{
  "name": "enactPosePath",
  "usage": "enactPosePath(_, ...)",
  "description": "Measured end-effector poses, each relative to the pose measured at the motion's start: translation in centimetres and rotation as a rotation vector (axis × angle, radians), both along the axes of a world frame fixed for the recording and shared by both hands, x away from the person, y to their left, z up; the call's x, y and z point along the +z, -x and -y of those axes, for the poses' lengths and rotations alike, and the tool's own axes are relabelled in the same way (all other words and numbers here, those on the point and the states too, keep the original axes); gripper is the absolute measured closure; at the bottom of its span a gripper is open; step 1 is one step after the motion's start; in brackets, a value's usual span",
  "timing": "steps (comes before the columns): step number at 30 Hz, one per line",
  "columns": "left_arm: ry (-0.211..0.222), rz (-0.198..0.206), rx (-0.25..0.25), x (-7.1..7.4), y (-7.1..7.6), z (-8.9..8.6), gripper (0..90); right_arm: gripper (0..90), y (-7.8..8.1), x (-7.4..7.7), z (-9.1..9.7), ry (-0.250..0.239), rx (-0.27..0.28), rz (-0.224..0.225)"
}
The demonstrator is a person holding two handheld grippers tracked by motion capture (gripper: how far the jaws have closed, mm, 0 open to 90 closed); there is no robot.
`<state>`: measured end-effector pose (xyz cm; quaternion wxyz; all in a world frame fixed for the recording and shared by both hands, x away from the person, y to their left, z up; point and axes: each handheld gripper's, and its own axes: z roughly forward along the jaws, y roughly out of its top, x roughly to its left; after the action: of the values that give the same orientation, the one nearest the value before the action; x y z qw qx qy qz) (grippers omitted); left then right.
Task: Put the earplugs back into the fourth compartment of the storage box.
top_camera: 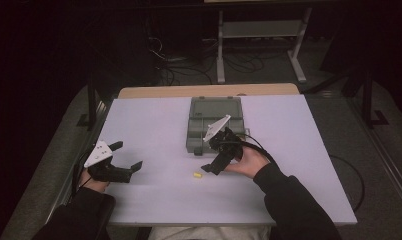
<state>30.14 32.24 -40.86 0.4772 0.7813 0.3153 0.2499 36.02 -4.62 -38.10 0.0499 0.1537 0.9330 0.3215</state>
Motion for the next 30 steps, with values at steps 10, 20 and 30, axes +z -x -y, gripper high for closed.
enactPosePath(10,0.0,-0.001,-0.002,0.0,0.0,0.0,0.0,0.0,0.2,-1.7,-1.5,0.027,0.031,-0.029)
enactPosePath(20,0.001,-0.001,-0.003,0.0,0.0,0.0,0.0,16.4,0.4,-3.1,-2.5,0.052,0.075,-0.066)
enactPosePath(30,0.001,0.0,-0.003,0.0,0.0,0.0,0.0,25.7,0.5,-3.9,-3.2,0.069,0.103,-0.077)
